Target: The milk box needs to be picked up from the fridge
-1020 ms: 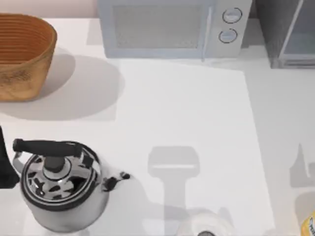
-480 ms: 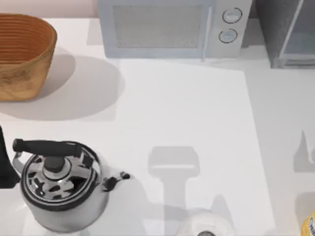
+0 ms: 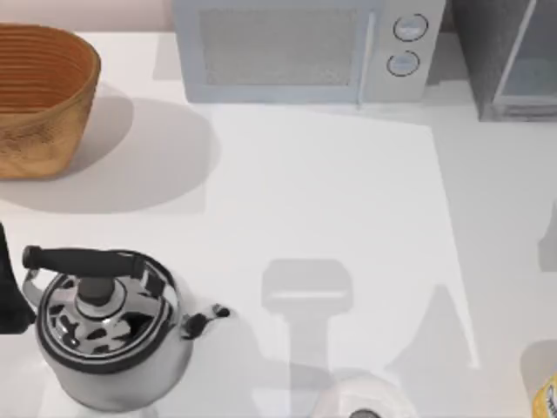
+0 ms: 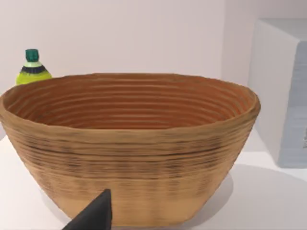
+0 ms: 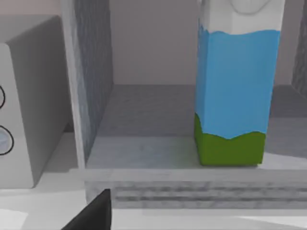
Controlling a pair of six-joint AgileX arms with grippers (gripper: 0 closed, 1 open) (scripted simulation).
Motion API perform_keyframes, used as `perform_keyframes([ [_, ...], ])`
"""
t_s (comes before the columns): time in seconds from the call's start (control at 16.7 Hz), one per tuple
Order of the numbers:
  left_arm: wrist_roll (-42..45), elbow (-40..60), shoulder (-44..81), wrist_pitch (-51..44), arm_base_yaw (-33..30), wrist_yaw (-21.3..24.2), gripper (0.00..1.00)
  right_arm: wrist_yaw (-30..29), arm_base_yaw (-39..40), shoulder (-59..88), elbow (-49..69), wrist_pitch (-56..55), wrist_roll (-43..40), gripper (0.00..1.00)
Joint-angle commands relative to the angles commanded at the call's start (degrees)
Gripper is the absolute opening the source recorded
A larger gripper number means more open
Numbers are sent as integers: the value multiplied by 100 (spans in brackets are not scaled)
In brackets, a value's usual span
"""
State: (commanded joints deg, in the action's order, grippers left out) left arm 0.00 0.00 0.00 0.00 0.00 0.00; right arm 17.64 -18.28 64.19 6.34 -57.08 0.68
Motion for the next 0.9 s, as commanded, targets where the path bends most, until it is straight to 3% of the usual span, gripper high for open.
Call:
perform_keyframes([
  [0.48, 0, 0, 0, 0, 0, 0, 100, 946, -972, 3245, 340, -2977, 22, 100],
  [0.9, 0, 0, 0, 0, 0, 0, 100, 1181, -1229, 3856, 422, -3564, 35, 100],
])
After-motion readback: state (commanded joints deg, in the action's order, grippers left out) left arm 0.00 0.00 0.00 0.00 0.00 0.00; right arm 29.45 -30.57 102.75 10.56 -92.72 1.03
